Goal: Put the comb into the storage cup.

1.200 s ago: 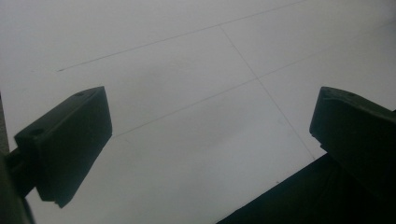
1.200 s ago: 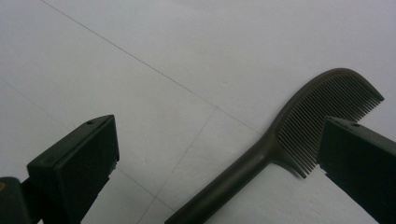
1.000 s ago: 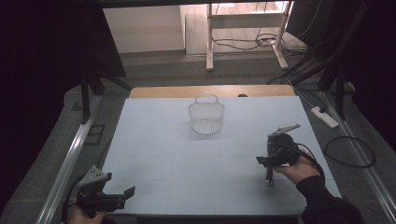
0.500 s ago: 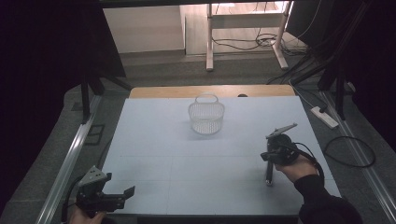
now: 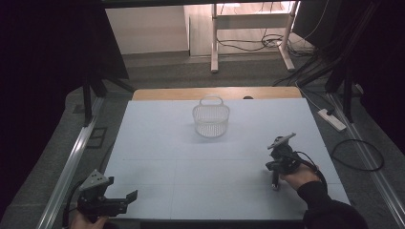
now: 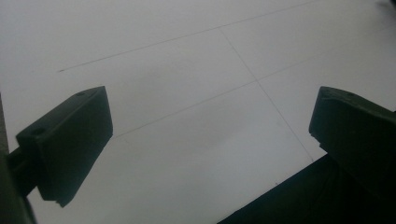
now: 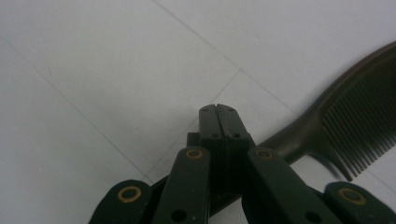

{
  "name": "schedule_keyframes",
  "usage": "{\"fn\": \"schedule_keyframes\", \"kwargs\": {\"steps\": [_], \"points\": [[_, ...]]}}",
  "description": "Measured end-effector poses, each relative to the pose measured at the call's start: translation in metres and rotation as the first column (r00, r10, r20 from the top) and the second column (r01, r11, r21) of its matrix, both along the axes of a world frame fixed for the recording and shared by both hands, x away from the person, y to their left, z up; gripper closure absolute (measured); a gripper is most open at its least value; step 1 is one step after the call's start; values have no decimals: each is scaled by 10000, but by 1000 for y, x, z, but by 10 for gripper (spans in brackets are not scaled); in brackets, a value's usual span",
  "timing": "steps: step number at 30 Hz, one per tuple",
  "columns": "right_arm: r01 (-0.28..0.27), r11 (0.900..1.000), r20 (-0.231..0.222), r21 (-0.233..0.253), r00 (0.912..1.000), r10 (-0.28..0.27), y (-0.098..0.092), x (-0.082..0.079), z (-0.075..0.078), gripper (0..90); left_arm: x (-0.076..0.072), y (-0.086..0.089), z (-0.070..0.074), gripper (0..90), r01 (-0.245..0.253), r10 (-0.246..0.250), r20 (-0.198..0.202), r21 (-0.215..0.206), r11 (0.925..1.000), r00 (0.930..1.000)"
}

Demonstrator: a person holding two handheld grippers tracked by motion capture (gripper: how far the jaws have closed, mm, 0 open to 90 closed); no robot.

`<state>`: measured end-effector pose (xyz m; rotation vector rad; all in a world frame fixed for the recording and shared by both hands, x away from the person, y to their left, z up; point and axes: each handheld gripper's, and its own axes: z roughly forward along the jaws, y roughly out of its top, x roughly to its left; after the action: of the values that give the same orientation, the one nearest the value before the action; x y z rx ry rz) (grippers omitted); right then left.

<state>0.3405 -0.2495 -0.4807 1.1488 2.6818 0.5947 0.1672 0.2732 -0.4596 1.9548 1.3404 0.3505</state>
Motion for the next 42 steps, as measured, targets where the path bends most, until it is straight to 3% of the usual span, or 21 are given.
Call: {"fn": "schedule_keyframes", "kwargs": {"steps": [10, 18, 35, 42], "points": [[-31, 9993, -479, -374, 9989, 13, -1, -1, -10, 896, 0, 0, 0, 6, -24, 24, 20, -67, 10000, 10000], [425, 9990, -686, -101, 9967, -431, -16, -1, -10, 897, 0, 1, 0, 7, -49, 49, 33, -122, 9999, 10000], [1184, 9925, -749, -309, 9899, -1204, -53, 0, -10, 896, 0, 1, 0, 9, -65, 65, 18, -210, 9998, 10000], [1110, 9937, -643, -161, 9916, -1118, -53, -2, -6, 896, 0, 1, 0, 9, -70, 70, 14, -209, 9998, 10000]]}}
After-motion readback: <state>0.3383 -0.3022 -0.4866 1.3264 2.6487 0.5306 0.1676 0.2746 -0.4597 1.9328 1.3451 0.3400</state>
